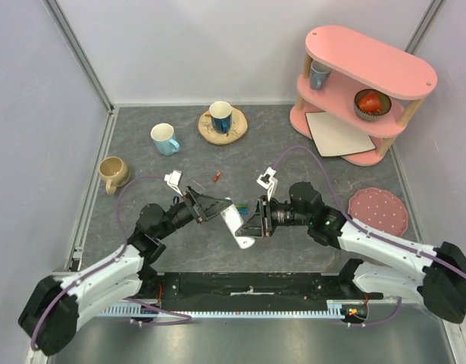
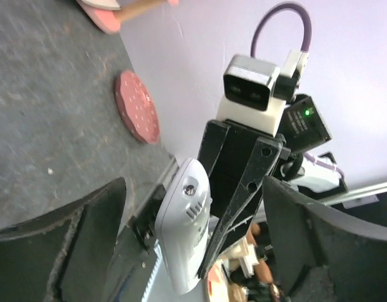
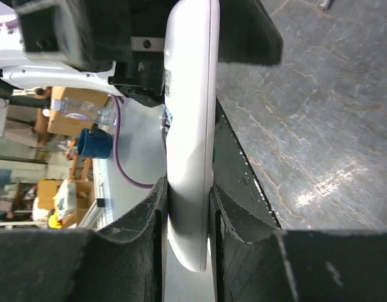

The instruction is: Load the batteries into the remote control

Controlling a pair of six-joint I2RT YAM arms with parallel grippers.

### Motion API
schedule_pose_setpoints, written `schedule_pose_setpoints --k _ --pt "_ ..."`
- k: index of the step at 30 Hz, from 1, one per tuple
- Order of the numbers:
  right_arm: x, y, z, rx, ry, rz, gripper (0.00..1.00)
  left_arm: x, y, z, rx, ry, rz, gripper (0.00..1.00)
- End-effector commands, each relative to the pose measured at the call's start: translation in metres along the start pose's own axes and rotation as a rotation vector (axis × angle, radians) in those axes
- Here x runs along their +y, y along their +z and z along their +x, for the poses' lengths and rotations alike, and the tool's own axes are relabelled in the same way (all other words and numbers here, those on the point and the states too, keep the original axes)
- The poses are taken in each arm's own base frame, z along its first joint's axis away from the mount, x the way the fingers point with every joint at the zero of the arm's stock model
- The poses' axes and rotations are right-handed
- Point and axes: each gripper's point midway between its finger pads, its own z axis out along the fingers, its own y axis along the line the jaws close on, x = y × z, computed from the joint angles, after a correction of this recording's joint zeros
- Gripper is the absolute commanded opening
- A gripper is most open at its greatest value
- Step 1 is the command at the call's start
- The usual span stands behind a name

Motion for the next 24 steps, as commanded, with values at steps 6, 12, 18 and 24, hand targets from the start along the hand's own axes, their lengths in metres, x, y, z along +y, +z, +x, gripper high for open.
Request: schedule_pose_setpoints --k 6,12,18,24 --pt "-0.124 -0.127 -0.059 -0.098 -0.209 1.151 0.0 0.015 -0.027 -0.063 -0.281 0.217 -0.335 0.98" --pt "-0.156 -0.207 -0.099 -0.095 -0.38 1.75 0.0 0.049 -0.041 -0.043 -0.213 0.172 -0.452 0.91" --pt "-0.201 -0.227 -0.101 0.044 -0.352 1.949 0.0 0.07 -0.053 -0.026 -0.155 0.147 -0.514 0.83" --pt "-0.248 -0.212 -0.097 0.198 -0.3 1.964 0.0 0.075 -0.058 -0.019 -0.133 0.152 -0.517 0.79"
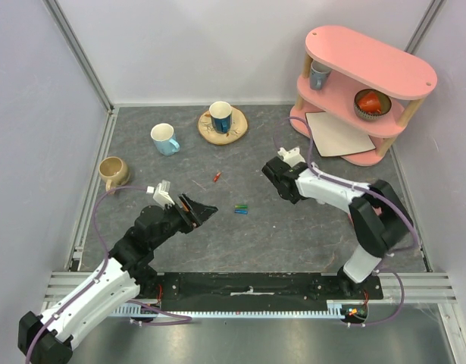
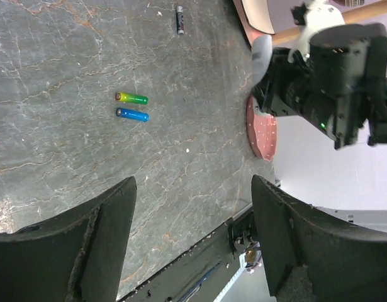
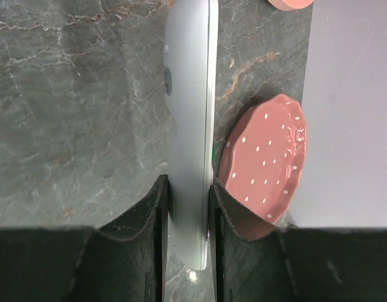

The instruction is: Load the batteries into the remote control

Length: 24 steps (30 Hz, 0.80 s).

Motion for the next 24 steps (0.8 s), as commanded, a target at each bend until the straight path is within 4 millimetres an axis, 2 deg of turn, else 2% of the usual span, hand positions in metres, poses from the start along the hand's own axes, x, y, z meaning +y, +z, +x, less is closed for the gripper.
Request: schedule_pose_setpoints --k 1,6,12,16,24 --pt "0.007 0.016 -0.024 0.0 0.003 0.028 0.0 0.007 -0.002 0.003 0.007 0.048 -0.008 0.78" --pt "0.034 0.038 -0.014 0.068 -0.045 -0.023 0.0 0.012 -0.004 0.01 0.029 0.036 -0.009 0.76" --pt "0.041 0.056 -0.005 0.119 -0.052 -0.042 0.0 0.017 -0.006 0.013 0.03 0.03 -0.014 0.75" --pt "0.048 0.06 0.001 0.151 -0.063 -0.093 0.01 0.016 -0.005 0.013 0.036 0.028 -0.018 0.75" --pt "0.066 0.054 0.012 0.188 -0.064 -0.212 0.28 0.015 -0.003 0.014 0.044 0.032 -0.015 0.74"
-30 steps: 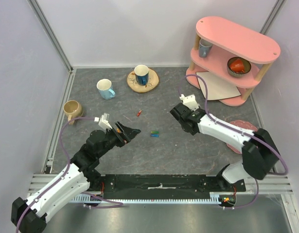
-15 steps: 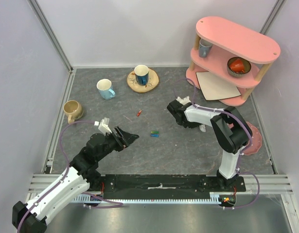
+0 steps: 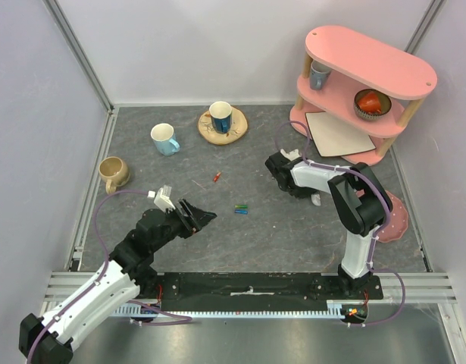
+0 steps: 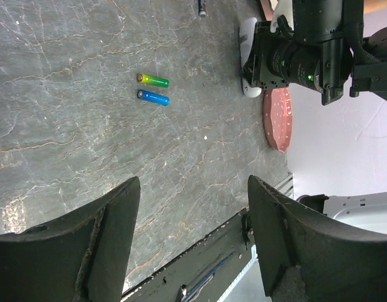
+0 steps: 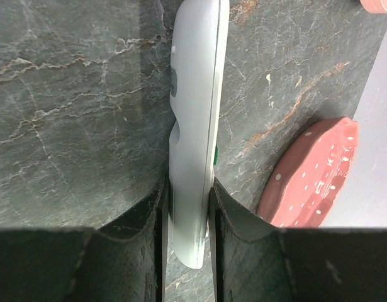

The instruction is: Load the batteries into the remote control

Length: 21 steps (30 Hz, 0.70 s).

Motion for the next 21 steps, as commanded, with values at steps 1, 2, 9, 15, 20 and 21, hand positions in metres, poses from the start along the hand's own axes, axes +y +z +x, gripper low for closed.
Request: schedule_pose_setpoints --k 1,2,9,15,20,21 --pt "0.024 -0.004 0.002 0.02 -0.005 -0.142 0.31 -0.007 0.0 -0.001 0.007 0.03 0.031 0.74" --pt "0.026 -0.004 0.004 0.026 -0.001 -0.156 0.36 -0.008 0.0 -0.001 0.008 0.03 0.033 0.74" --pt "0.042 -0.011 0.009 0.034 0.026 -0.261 0.53 -0.006 -0.001 0.002 0.013 0.014 0.034 0.74" --pt "0.043 -0.036 -0.01 -0.044 0.108 -0.339 0.63 -0.008 -0.002 0.002 0.02 0.014 0.036 0.77" --pt "0.012 -0.1 -0.05 -0.215 0.253 -0.472 0.82 -0.002 -0.003 0.001 0.02 0.046 0.001 0.81" --pt "0.004 -0.109 -0.053 -0.239 0.27 -0.485 0.85 -0.003 -0.004 -0.001 0.015 0.052 -0.005 0.84"
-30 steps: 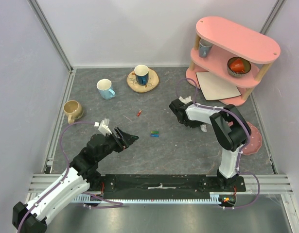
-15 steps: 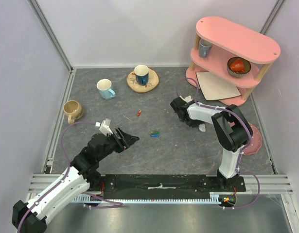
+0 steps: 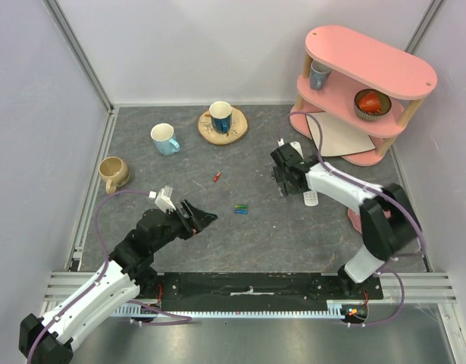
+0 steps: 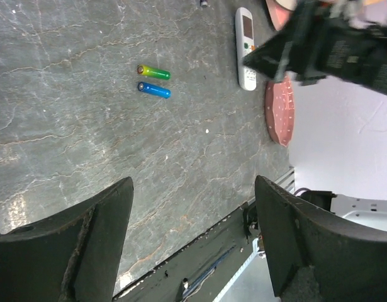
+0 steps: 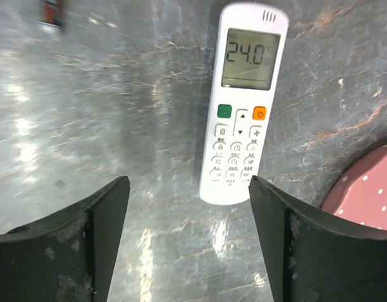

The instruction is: Load the batteries into the remote control

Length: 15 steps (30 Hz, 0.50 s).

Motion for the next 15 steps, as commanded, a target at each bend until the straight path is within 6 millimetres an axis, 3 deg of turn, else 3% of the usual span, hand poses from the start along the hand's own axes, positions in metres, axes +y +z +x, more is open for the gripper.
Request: schedule_pose_setpoints --k 1,3,4,5,6,7,8,9,11,15 --pt "-0.004 -0.078 -0.05 -0.227 0.146 -0.175 0.87 0.0 -0.003 -0.008 -0.019 0.063 -0.028 0.85" --pt "-0.006 -0.092 -0.046 -0.275 0.166 -0.218 0.88 0.006 -0.003 -0.01 -0.017 0.071 -0.079 0.89" --pt "-0.013 -0.113 -0.049 -0.356 0.192 -0.258 0.88 0.009 -0.002 -0.011 -0.018 0.082 -0.098 0.9" --pt "-0.009 -0.105 -0.027 -0.342 0.175 -0.29 0.88 0.018 -0.002 -0.007 0.002 0.081 -0.143 0.91" --pt "-0.008 -0.111 -0.03 -0.409 0.196 -0.328 0.87 0.017 -0.002 -0.01 0.002 0.087 -0.161 0.93" --pt "-0.014 -0.13 -0.029 -0.497 0.224 -0.374 0.88 0.023 -0.003 -0.014 -0.013 0.104 -0.201 0.94" --pt "-0.009 -0.111 -0.002 -0.477 0.208 -0.383 0.88 0.041 -0.005 -0.009 0.021 0.114 -0.294 0.95" --pt "-0.016 -0.125 -0.007 -0.577 0.265 -0.411 0.89 0.043 -0.007 -0.021 -0.022 0.126 -0.351 0.98" --pt "-0.01 -0.119 0.008 -0.592 0.308 -0.455 0.9 0.059 -0.013 -0.025 -0.008 0.157 -0.471 0.99" --pt "-0.022 -0.126 0.01 -0.659 0.394 -0.448 0.93 0.049 -0.009 -0.041 0.004 0.215 -0.539 0.99"
